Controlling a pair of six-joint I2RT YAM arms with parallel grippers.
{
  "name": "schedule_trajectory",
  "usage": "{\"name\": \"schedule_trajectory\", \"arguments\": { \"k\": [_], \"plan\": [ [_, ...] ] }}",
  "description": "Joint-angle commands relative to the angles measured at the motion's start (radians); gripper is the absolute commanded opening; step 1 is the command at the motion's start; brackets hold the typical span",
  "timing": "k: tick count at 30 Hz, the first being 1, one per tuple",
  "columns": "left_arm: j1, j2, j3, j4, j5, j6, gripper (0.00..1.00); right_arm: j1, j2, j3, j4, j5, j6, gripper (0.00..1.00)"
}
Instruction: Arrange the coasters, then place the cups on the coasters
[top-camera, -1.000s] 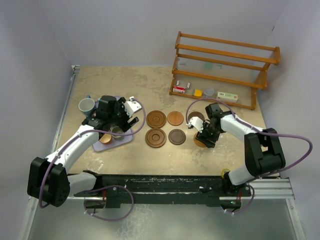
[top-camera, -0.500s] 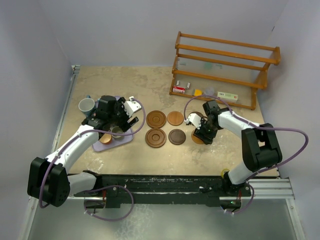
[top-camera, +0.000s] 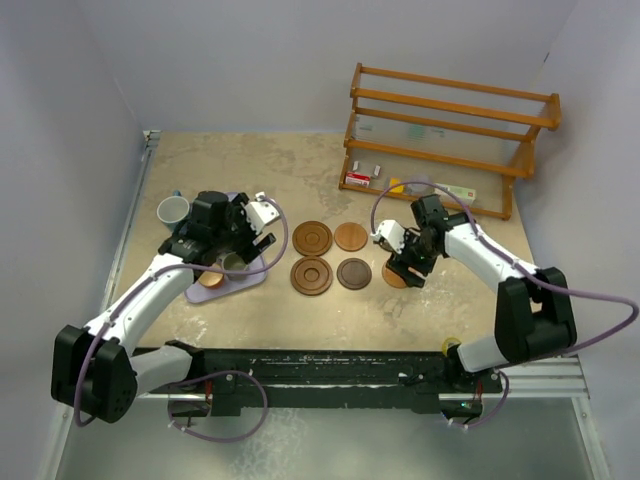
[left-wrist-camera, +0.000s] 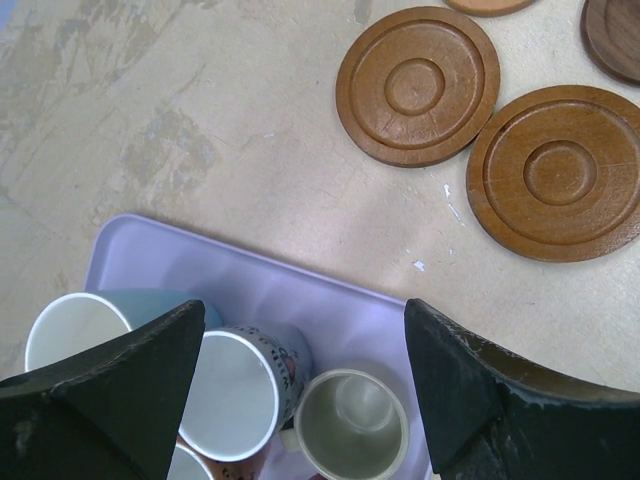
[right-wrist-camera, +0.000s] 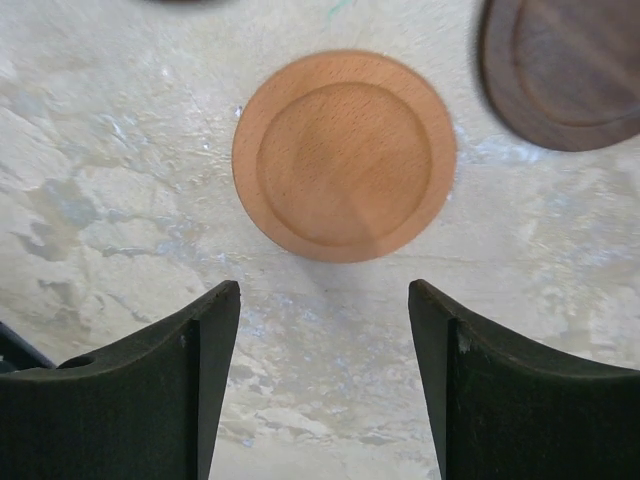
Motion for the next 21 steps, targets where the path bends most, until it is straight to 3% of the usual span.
{"name": "schedule_trajectory", "arguments": {
  "k": [1, 8, 21],
  "plan": [
    [0.009, -0.041, 0.058, -0.004, -0.027, -0.040, 0.78, 0.007, -0.087, 0.083, -0.087, -0.065, 0.074, 0.72],
    [0.046, 0.011, 0.177, -0.110, -0.097, -0.059, 0.78, 0.007, -0.166, 0.224, -0.165, -0.093, 0.234, 0.73],
    [0.340, 0.314, 0.553, -0.440, 0.122, 0.175, 0.77, 0.007, -0.273, 0.216, -0.164, -0.161, 0.347, 0.73]
  ]
}}
